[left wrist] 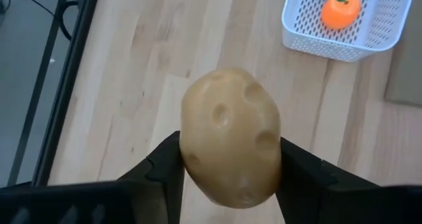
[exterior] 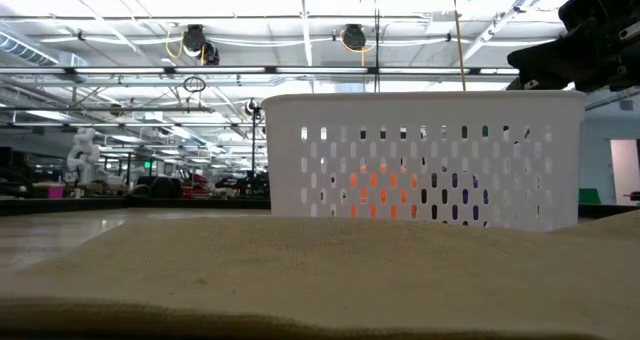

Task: Pick and placing Produce into tupperware
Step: Put the yellow potato into the white basket

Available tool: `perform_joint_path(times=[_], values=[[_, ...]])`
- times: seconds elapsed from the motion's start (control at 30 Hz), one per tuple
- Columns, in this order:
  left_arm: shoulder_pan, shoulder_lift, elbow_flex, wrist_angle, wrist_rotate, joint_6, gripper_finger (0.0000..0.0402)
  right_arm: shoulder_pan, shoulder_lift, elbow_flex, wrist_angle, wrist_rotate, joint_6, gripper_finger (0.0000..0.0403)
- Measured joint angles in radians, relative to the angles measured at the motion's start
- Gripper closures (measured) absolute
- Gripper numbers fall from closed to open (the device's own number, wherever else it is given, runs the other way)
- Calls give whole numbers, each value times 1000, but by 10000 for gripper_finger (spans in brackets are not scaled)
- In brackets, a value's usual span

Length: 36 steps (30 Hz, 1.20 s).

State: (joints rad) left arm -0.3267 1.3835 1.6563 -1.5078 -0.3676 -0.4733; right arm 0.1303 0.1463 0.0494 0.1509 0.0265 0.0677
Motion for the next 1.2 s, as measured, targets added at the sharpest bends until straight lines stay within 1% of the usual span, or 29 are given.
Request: perform_joint_path(times=[0.2, 0.43, 0.63, 0.83, 1.0, 1.1, 1.2], values=[[-1, -4, -17, 20, 19, 5, 224, 0, 0, 0, 1, 0, 2, 403], [-1, -4, -18, 31, 23, 19, 233, 0, 0, 0, 1, 0, 0, 403], [-1, -4, -18, 67, 22, 42, 225, 0, 0, 0, 1, 0, 0, 403], [-1, -1, -18, 165, 25, 43, 233, 0, 0, 0, 2, 0, 0, 403], [-2, 32, -18, 239, 40, 56, 227, 0, 0, 0, 2, 3, 0, 403], [1, 75, -19, 283, 75, 79, 228, 0, 0, 0, 2, 4, 0, 403], [6, 121, -18, 358, 136, 117, 229, 0, 0, 0, 2, 4, 0, 403]])
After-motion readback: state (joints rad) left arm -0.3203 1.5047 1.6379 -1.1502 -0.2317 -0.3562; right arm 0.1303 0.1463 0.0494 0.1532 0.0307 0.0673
